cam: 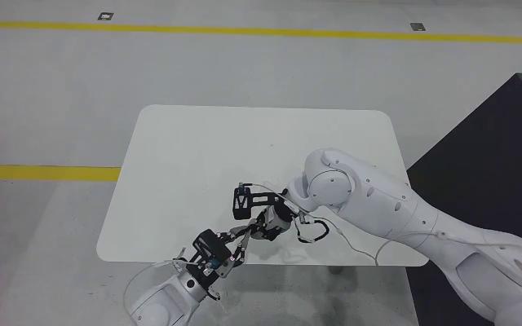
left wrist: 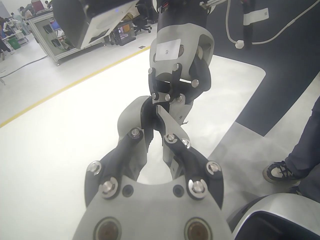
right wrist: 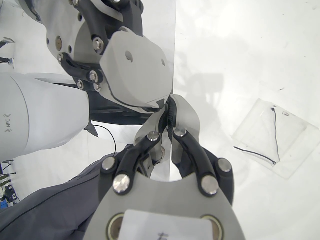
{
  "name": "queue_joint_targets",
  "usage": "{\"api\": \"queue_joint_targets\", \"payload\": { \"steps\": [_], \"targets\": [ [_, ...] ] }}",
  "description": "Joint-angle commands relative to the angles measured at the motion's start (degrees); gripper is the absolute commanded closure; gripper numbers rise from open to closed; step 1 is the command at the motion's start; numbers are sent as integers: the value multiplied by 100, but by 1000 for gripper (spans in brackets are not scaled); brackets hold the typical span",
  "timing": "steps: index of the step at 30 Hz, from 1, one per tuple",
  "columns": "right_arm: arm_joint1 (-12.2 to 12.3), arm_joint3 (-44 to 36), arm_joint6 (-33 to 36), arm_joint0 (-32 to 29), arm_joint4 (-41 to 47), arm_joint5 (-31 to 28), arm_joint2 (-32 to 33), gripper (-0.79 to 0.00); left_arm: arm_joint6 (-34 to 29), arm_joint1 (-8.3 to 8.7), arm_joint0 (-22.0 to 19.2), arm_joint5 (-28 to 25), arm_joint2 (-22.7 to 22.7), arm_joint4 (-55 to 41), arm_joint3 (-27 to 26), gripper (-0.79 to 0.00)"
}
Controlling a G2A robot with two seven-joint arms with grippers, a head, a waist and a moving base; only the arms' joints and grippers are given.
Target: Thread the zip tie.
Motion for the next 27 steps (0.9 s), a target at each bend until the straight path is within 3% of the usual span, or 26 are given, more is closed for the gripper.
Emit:
{"api": "queue_joint_targets", "payload": {
  "steps": [1, 16, 27],
  "targets": [
    [0, 0, 0, 0, 0, 0, 0, -785, 2, 2, 6, -10, -1, 3, 14, 0],
    [0, 0, 0, 0, 0, 0, 0, -785, 18, -4, 44, 118, -223, -599, 20, 0],
    [0, 0, 0, 0, 0, 0, 0, -785, -99, 17, 74, -236, -357, -1007, 97, 0]
  ]
}}
